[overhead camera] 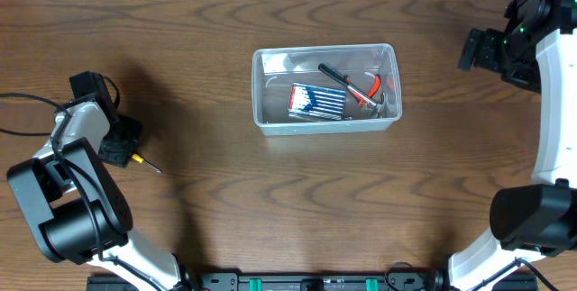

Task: Pack container
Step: 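Lower the left gripper and grasp the screwdriver's black handle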

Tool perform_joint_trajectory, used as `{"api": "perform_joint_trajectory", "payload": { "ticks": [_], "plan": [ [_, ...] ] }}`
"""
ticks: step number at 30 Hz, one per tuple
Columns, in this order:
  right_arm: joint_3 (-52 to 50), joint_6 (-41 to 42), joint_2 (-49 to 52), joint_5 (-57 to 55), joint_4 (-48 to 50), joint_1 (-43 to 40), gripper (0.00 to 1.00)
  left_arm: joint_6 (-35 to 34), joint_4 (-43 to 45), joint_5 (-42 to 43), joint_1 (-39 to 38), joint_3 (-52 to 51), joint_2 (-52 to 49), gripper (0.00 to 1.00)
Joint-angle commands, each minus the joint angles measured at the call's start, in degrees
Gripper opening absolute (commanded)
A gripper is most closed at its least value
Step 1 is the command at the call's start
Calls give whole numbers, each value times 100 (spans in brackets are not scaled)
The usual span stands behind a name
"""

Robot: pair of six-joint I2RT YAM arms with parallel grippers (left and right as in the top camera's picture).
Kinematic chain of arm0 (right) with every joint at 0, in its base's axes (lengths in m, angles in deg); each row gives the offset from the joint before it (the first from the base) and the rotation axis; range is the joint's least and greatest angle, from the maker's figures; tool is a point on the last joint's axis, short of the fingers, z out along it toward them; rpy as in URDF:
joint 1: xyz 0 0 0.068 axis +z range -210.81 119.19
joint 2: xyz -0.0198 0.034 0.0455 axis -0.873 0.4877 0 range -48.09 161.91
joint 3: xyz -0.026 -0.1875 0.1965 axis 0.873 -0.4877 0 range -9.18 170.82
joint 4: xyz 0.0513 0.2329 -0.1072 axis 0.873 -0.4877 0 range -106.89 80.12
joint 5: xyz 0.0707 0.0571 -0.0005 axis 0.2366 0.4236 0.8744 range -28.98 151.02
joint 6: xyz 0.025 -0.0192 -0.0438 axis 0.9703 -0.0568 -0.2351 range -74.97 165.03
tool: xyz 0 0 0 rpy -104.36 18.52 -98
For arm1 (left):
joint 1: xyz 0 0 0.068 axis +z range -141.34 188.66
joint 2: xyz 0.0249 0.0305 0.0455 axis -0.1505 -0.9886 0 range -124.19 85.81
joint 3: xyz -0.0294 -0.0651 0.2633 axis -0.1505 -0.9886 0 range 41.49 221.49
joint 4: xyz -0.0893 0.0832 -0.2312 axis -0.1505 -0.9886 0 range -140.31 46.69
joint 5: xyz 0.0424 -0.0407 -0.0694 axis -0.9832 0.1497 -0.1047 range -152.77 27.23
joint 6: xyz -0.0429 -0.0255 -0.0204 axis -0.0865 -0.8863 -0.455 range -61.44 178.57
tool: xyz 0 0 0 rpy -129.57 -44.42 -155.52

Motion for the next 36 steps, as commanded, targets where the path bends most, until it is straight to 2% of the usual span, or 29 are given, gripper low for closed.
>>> {"api": "perform_joint_trajectory", "payload": {
  "ticks": [1,14,16,21,36],
  "plan": [
    [-20,-59,33,-15,-17,-46,99,-35,-87,-116,-11,-35,-210,48],
    [-20,-59,33,-15,7,-46,99,-35,-146,-114,-11,-35,-210,44],
    [-20,-76,33,-15,11,-46,99,-35,-146,-114,-11,-35,-210,39],
    [-20,-74,33,-17,24,-46,99,-35,-149,-111,-11,-35,-210,37],
    [-20,-76,33,-17,24,-48,99,-35,-146,-28,-11,-35,-210,22]
  ]
}}
